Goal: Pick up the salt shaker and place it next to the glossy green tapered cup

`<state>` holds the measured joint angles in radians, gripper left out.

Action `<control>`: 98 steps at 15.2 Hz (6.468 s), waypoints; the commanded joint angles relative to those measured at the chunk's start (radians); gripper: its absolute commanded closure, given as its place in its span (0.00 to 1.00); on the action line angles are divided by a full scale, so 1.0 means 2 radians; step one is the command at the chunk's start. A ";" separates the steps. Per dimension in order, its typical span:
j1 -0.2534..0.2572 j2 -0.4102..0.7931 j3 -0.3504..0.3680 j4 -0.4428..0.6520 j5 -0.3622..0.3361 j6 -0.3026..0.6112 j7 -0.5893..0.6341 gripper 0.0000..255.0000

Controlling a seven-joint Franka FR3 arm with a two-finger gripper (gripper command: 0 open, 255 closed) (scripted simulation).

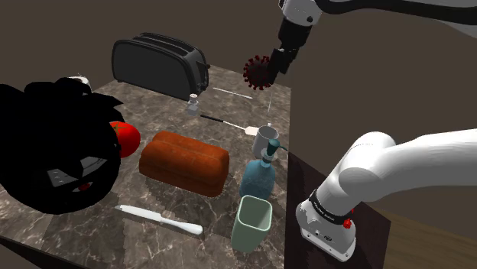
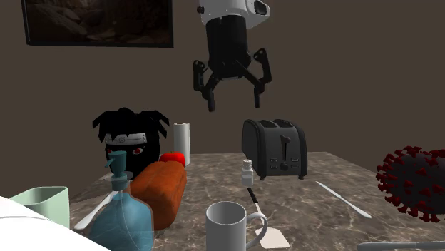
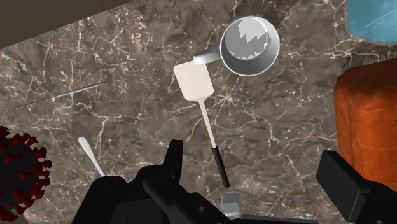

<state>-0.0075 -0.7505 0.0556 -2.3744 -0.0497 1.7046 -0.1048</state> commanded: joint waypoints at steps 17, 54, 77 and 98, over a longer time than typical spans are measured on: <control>0.006 0.317 0.007 0.151 0.013 0.137 -0.005 0.00; 0.015 0.562 0.014 0.328 0.014 0.186 -0.008 1.00; 0.015 0.528 0.015 0.435 0.017 0.045 -0.010 1.00; 0.026 0.509 0.021 0.534 0.018 -0.073 0.005 1.00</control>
<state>0.0370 0.2873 0.0935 -1.2825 -0.0149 1.5549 -0.1067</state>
